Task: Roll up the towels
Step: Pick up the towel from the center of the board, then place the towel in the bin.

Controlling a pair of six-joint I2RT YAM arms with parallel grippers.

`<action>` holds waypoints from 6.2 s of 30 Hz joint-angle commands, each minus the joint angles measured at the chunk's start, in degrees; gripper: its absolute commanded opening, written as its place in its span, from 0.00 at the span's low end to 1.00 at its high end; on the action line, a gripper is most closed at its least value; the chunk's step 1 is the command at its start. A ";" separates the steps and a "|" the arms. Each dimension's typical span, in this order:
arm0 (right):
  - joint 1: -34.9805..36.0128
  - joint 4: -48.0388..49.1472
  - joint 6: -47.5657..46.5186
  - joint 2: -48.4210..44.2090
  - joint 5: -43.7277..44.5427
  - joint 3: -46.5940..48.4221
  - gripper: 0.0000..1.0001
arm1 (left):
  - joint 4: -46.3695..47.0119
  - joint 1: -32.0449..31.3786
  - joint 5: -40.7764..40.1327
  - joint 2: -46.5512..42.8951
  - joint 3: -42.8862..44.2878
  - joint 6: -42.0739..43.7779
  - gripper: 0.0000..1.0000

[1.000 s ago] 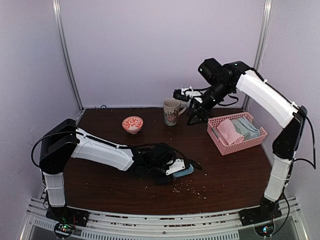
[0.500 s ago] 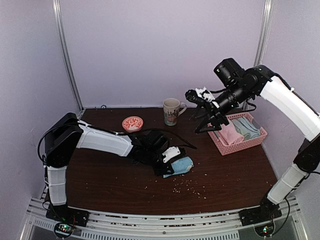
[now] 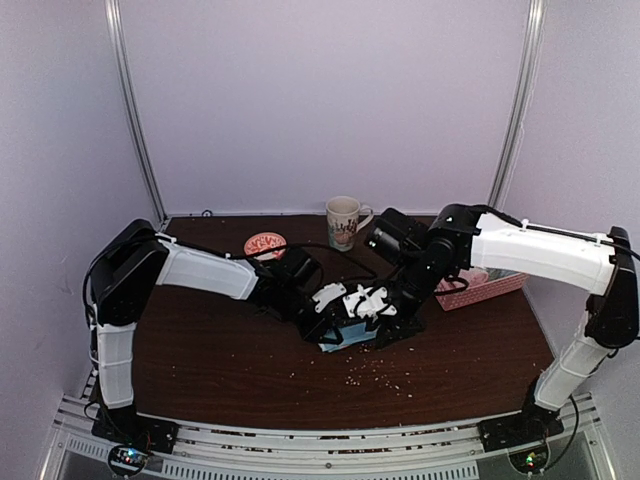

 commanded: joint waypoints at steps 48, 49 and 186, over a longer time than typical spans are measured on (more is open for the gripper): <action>4.39 39.75 -6.85 20.25 22.62 -17.62 0.51 | 5.47 9.37 31.34 7.25 -1.42 -15.60 0.24; 4.40 39.75 -6.99 20.96 22.74 -17.51 0.50 | 5.01 9.53 30.33 6.73 -1.54 -15.35 0.26; -47.96 6.57 48.14 18.78 0.60 11.66 1.00 | 1.68 16.13 -37.82 -33.09 -9.24 6.48 0.54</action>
